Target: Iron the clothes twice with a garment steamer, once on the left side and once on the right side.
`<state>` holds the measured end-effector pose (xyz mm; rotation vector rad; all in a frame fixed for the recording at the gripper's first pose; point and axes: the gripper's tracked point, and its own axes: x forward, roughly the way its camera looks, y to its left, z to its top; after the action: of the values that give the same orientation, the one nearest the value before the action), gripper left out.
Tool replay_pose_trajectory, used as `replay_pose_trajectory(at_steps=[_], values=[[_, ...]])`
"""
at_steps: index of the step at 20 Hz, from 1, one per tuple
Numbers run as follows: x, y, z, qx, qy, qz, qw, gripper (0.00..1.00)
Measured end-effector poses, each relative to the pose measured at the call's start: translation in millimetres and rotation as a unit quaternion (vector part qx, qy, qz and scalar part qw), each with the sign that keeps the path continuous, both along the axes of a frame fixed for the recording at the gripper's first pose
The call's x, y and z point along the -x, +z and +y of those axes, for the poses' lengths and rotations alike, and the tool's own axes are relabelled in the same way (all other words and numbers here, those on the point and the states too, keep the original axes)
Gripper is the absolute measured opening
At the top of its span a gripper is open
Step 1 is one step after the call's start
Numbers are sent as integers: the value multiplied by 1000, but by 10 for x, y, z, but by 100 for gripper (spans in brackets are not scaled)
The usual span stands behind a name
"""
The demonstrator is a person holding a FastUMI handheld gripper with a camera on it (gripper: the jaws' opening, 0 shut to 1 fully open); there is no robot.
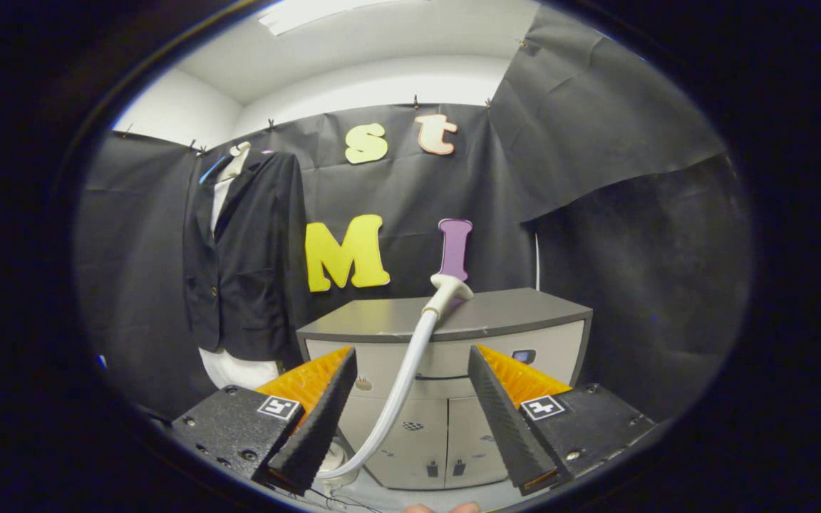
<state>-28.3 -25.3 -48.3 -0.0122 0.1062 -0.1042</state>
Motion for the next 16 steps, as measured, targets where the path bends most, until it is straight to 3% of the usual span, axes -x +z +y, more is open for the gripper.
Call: replay_pose_trajectory(at_steps=[8, 16], values=[[135, -56, 88, 17, -3, 10, 1000, 98], [152, -95, 234, -3, -14, 20, 1000, 98]])
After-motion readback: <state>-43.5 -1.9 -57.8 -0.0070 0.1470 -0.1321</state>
